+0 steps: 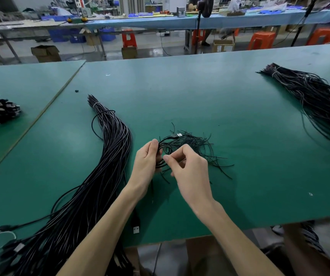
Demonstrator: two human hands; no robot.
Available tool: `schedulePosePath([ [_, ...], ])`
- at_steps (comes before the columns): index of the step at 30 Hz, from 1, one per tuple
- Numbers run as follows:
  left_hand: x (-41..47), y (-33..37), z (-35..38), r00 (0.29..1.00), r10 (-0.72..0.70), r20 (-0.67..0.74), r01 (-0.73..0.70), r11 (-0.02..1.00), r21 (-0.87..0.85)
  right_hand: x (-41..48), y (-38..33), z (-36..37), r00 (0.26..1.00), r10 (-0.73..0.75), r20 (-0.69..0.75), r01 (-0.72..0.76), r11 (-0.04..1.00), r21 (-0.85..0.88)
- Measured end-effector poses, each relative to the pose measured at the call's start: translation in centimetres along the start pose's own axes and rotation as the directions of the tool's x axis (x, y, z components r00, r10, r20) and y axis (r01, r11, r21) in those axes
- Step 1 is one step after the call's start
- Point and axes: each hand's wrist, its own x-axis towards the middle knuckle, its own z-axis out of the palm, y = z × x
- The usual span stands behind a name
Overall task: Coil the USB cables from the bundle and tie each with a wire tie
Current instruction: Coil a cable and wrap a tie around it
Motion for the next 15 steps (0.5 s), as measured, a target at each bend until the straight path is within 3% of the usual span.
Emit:
schedulePosePath([
  [5,0.1,-0.1,-0.1,0.999,0.021,-0.034,-0.022,0.999,-0.029,0.0,-0.7,-0.4,0.991,0.105,0.081,-0.117,0.98,0.162],
  [8,0.1,-0.1,-0.1,0.999,0.028,-0.043,-0.029,0.999,-0.027,-0.1,-1.0,-0.4,0.973,0.152,0.175,-0.18,0.972,0.154],
  [15,-0.2,0.0,0.0,0.989,0.002,0.147,0.005,0.999,-0.044,1.1,-0.8,-1.3,0.922,0.247,0.299,-0.333,0.901,0.279],
])
